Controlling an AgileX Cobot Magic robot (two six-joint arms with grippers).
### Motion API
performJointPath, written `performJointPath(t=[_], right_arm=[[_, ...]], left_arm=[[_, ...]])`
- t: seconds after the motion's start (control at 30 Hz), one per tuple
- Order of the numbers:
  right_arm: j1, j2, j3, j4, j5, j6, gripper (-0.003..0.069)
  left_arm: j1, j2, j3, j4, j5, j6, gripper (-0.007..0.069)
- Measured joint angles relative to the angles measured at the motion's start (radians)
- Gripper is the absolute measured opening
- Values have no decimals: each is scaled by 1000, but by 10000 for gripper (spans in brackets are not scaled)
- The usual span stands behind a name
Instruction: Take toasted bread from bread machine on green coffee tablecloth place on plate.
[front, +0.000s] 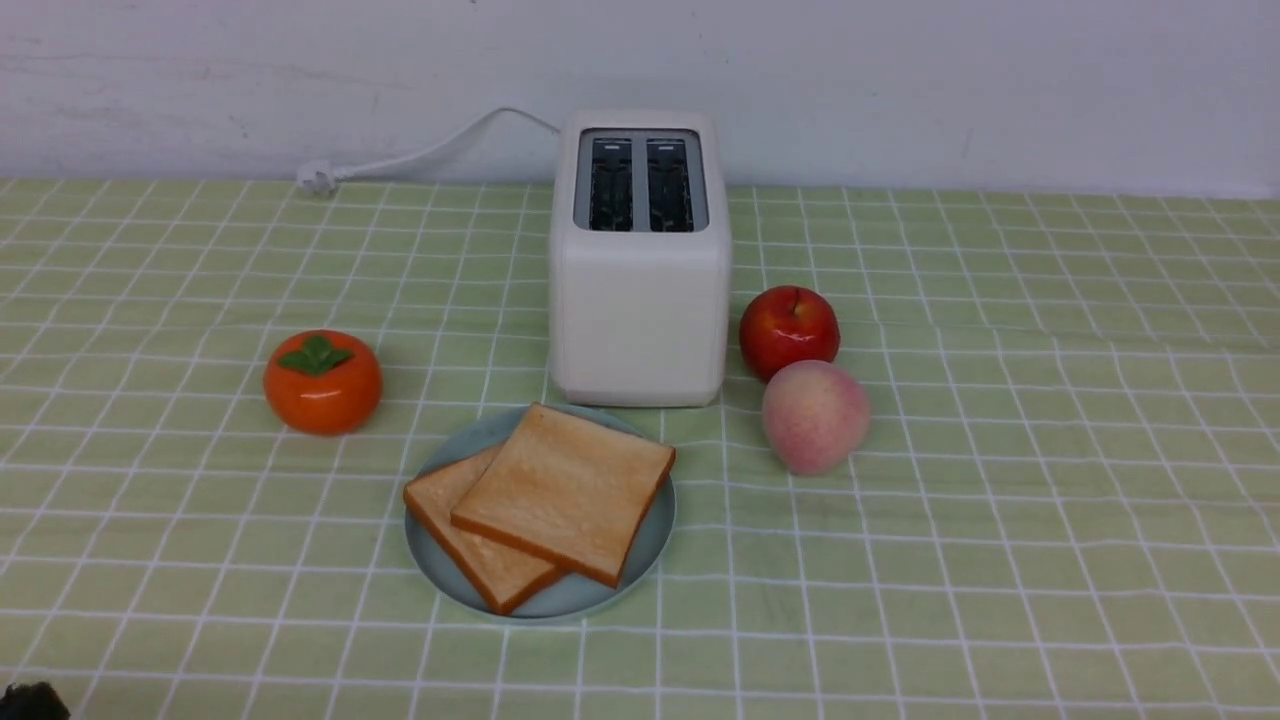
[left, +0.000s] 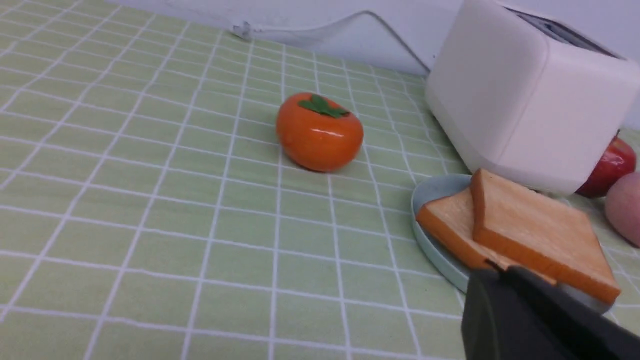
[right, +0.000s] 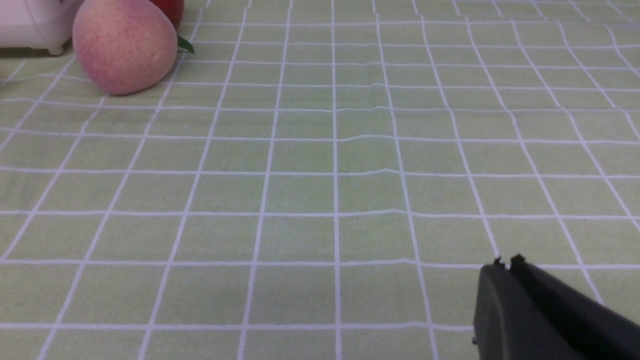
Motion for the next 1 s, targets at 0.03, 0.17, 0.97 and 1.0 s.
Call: performJointPath(t=[0.03, 0.17, 0.97, 1.0], right_arm=[[0, 0, 0, 0, 0, 0, 4], [0, 0, 0, 0, -1, 0, 9], [0, 0, 0, 0, -1, 0, 38], [0, 0, 0, -1, -1, 0, 40]], left_arm=[[2, -10, 0, 17, 25, -14, -13], [7, -26, 1, 85, 200, -85, -13], [7, -26, 1, 99, 219, -108, -13], [7, -26, 1, 99, 219, -108, -13]])
